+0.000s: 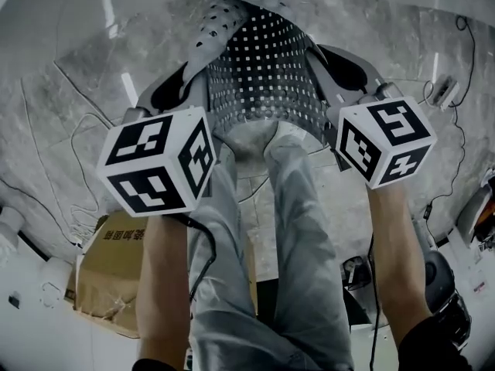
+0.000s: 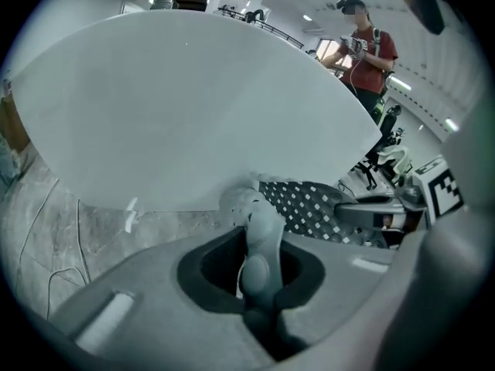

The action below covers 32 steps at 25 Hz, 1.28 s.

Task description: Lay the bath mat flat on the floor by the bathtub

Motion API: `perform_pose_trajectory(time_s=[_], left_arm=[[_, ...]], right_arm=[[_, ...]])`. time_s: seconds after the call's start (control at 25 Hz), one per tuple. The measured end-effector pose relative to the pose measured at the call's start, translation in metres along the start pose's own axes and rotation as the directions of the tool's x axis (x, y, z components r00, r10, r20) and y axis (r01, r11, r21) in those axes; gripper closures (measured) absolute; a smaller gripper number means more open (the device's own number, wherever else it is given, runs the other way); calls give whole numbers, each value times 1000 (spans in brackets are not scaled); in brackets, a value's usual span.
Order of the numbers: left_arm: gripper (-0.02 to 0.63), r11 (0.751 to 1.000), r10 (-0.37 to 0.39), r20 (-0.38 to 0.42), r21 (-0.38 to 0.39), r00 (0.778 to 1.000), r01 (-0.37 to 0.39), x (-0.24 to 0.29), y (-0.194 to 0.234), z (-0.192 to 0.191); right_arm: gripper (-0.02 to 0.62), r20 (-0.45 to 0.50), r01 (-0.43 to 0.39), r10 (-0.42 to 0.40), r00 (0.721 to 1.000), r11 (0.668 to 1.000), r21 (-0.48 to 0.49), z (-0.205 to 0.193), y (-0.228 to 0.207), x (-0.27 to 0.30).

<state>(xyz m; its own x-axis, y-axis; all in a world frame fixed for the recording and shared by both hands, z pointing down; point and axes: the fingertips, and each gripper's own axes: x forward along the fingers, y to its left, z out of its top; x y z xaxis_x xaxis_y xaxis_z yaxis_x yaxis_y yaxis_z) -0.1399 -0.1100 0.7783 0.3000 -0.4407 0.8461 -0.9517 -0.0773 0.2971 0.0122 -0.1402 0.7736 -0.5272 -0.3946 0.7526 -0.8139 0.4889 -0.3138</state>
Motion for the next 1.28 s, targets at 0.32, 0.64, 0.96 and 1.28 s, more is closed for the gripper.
perform_pose_trajectory(time_s=[0.32, 0.64, 0.96, 1.28], left_arm=[[580, 999, 37, -3, -16, 999, -37, 29, 20, -7], [580, 999, 47, -8, 23, 999, -47, 61, 32, -26], [580, 999, 34, 0, 5, 999, -34, 88, 32, -32], [580, 999, 47, -13, 14, 999, -47, 100, 40, -45]], right_arm=[[572, -22, 24, -25, 999, 999, -30, -21, -18, 26], [572, -70, 52, -57, 996, 996, -79, -43, -42, 48], [572, -108, 98, -109, 988, 990, -102, -63, -67, 65], [572, -147, 134, -151, 978, 984, -120, -83, -82, 76]])
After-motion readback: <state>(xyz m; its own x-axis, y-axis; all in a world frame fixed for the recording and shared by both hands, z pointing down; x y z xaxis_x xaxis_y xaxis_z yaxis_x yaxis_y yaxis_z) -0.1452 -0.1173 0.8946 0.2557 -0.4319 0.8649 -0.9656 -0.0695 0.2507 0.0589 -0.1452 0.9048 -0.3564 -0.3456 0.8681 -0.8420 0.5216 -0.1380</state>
